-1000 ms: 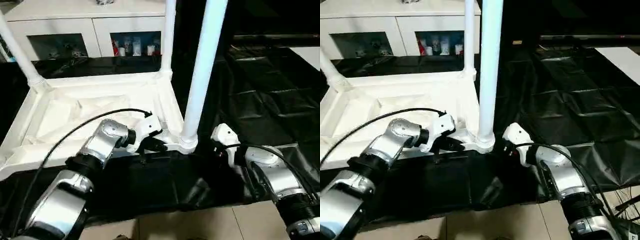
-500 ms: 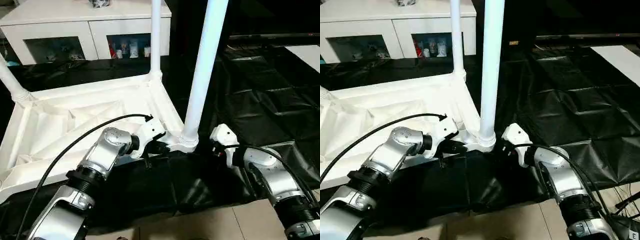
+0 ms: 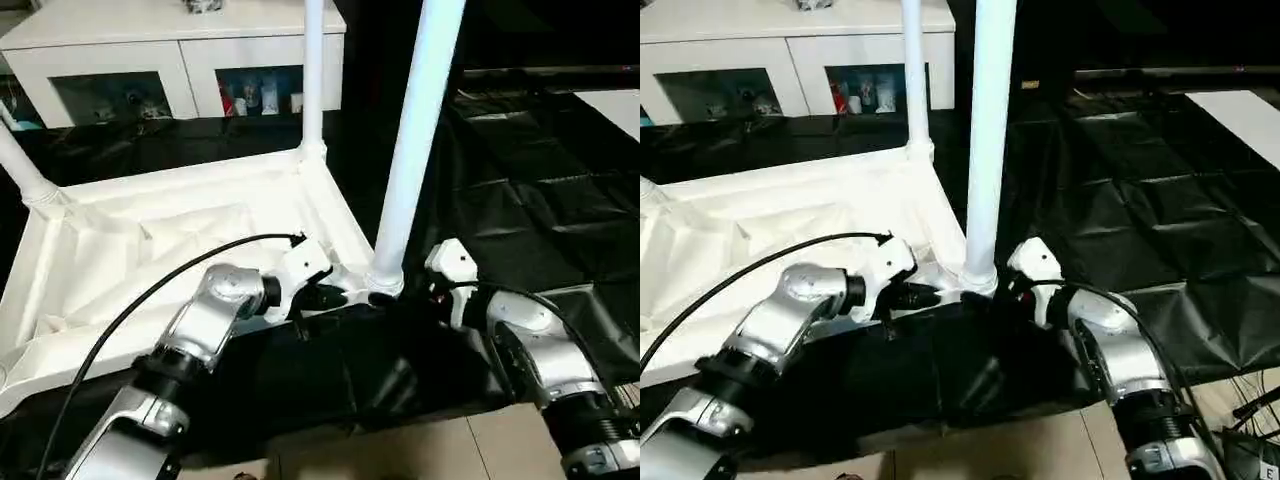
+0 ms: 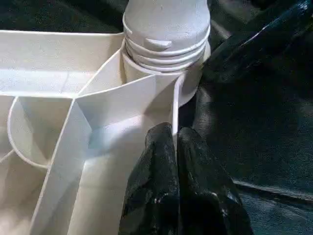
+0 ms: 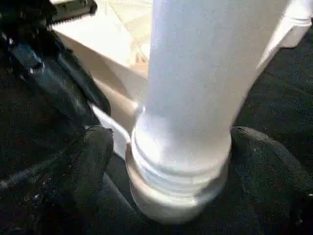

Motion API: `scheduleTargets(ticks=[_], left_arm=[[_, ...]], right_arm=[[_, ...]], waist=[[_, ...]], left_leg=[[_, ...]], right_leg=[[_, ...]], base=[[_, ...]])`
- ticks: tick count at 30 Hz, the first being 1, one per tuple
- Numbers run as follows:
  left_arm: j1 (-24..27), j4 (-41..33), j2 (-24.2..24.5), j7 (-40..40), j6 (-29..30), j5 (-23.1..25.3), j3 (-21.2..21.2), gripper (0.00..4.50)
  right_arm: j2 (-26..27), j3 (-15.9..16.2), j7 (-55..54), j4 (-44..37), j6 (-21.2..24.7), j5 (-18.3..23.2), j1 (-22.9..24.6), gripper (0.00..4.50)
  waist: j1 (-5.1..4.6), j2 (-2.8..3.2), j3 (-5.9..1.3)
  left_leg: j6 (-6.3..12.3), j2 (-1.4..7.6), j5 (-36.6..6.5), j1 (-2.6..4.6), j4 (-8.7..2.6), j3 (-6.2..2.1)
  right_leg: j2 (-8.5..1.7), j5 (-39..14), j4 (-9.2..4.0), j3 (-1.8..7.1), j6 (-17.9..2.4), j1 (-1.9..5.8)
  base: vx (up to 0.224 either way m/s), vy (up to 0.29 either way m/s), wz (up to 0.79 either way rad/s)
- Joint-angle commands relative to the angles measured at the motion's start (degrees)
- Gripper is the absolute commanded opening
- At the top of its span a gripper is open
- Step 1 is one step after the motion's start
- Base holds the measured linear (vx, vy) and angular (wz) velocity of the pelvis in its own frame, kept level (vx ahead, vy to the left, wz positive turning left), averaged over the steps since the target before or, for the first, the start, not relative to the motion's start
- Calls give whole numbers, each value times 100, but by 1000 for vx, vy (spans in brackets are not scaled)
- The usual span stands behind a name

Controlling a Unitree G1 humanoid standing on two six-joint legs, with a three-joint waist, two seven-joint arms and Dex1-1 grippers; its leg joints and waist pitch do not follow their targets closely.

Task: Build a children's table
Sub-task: Rotate leg to tighten

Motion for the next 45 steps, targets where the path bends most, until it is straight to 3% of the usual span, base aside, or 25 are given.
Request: scheduleTargets(ticks=[1,12,23,38,39,45], left_arm=[[145,-34,-88,-13,-70,-261,70,1],[178,-1,7,-83,-126,-147,-61,1],[130,74,40,-79,-159,-141,-63,0],[81,108,74,-97,-168,-127,-68,0],[80,107,75,-94,-169,-127,-69,0],[79,113,83,-87,-177,-125,-68,0]], right_arm=[[11,-115,6,-154,38,137,-68,404],[155,-108,-263,253,-48,20,-339,404],[76,103,-35,360,-49,-88,-292,289],[126,148,-106,625,59,-205,-353,289],[134,136,-120,633,61,-199,-353,322],[107,217,-242,741,-125,-392,-408,322]], waist=[[23,-143,-399],[15,-148,-407],[19,-136,-407],[8,-119,-408],[9,-120,-410],[13,-135,-409]], left_leg=[[688,179,-1008,87,-376,-82],[629,169,-957,90,-372,-79],[648,166,-932,83,-367,-78],[595,170,-1014,95,-374,-84],[594,169,-1007,96,-372,-83],[589,162,-990,88,-370,-79]], right_leg=[[-201,-987,-350,85,-1448,281],[-205,-1045,-343,88,-1405,278],[-198,-938,-334,84,-1432,286],[-201,-983,-339,85,-1454,289],[-199,-962,-338,85,-1457,290],[-198,-921,-333,86,-1461,295]], base=[[0,0,0],[0,0,0],[0,0,0],[0,0,0],[0,0,0],[0,0,0]])
